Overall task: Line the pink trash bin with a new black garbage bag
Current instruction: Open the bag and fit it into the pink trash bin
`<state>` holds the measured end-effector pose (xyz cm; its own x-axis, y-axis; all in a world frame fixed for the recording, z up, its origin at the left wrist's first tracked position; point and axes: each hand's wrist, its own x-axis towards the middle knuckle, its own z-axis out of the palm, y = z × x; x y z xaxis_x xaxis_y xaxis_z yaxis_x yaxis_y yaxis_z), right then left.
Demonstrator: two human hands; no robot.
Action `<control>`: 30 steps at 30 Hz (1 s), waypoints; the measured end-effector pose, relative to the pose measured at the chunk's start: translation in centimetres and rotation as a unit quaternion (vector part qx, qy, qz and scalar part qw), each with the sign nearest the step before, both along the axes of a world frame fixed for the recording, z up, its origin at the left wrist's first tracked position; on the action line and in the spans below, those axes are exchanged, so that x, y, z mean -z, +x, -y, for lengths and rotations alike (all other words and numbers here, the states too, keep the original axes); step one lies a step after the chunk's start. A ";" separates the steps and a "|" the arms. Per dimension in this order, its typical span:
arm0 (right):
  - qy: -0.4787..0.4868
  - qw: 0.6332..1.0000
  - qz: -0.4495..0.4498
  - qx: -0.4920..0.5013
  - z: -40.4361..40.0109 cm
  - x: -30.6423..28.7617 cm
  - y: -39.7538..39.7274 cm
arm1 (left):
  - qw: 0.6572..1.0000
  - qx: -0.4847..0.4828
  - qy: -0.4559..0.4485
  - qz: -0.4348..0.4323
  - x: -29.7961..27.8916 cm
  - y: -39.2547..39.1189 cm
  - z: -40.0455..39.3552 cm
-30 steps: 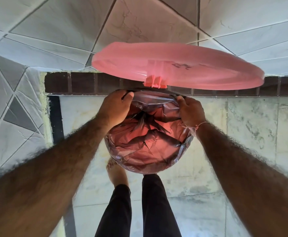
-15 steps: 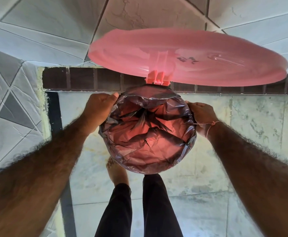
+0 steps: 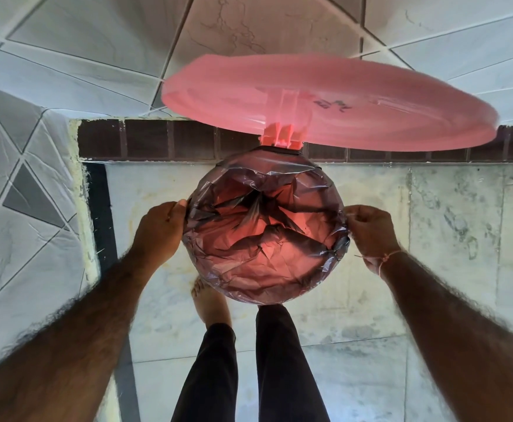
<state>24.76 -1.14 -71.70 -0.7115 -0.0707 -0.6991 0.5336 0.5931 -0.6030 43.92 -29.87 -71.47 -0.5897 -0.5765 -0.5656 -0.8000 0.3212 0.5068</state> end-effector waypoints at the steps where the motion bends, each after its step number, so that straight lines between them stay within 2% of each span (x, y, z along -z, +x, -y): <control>1: -0.002 1.000 -0.007 -0.030 -0.3 -0.3 0.3 | 1.000 -0.020 0.013 0.002 -0.1 0.4 -0.3; 3: 0.022 0.993 -0.043 -0.111 -0.7 -0.6 0.7 | 0.996 -0.077 0.037 0.000 -0.3 1.2 -0.7; 6: 0.101 0.957 -0.112 -0.247 -1.5 -0.7 1.2 | 0.976 -0.179 0.120 -0.002 0.1 2.4 -1.6; 8: 0.122 0.942 -0.143 -0.279 -2.0 -0.8 1.7 | 0.954 -0.236 0.184 0.003 0.4 3.0 -2.3; 11: 0.115 0.925 -0.170 -0.320 -2.4 -1.1 2.3 | 0.934 -0.275 0.228 0.010 0.6 3.5 -3.5; 14: 0.143 0.894 -0.220 -0.363 -2.7 -1.3 2.7 | 0.926 -0.289 0.244 0.013 0.3 3.3 -4.0; 18: 0.281 0.778 -0.302 -0.474 -3.9 -2.0 2.8 | 0.933 -0.266 0.241 0.032 0.3 3.2 -3.6; 21: 0.315 0.715 -0.315 -0.538 -4.3 -2.4 2.8 | 0.943 -0.236 0.230 0.049 0.2 3.2 -3.1; 26: 0.334 0.651 -0.277 -0.623 -6.7 -1.8 3.7 | 0.947 -0.216 0.225 0.073 0.0 3.4 -2.7; 30: 0.357 0.639 -0.209 -0.648 -7.7 -0.4 6.0 | 0.954 -0.205 0.209 0.070 0.0 3.0 -3.0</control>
